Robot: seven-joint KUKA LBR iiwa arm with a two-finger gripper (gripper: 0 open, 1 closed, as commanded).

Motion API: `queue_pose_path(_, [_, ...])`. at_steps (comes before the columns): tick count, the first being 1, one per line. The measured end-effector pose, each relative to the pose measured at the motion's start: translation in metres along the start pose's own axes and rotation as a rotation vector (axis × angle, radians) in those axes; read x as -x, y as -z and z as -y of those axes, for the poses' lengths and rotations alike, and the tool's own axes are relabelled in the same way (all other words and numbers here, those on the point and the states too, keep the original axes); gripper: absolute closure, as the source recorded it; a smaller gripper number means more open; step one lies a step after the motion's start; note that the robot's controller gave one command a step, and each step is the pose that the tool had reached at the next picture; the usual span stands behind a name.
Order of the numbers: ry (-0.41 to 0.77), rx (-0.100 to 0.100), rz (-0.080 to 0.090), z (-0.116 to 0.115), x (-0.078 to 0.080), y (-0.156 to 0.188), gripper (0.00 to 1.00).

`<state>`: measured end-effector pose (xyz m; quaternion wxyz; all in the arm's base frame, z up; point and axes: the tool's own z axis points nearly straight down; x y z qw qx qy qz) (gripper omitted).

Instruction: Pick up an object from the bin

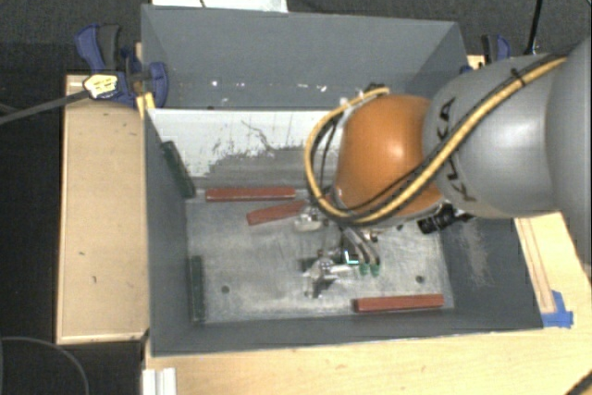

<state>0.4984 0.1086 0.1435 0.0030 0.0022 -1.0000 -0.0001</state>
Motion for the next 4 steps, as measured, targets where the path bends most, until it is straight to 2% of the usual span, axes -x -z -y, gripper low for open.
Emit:
queue_pose_path(1, [-0.003,0.001,0.008,0.0,0.002,0.004,0.0])
queue_pose_path(2, [0.049,0.002,0.022,0.054,0.034,-0.068,1.0])
queue_pose_path(3, [0.048,0.002,0.022,0.054,0.034,-0.068,1.0])
queue_pose_path(4, [0.079,0.0,0.009,0.07,0.041,0.075,1.0])
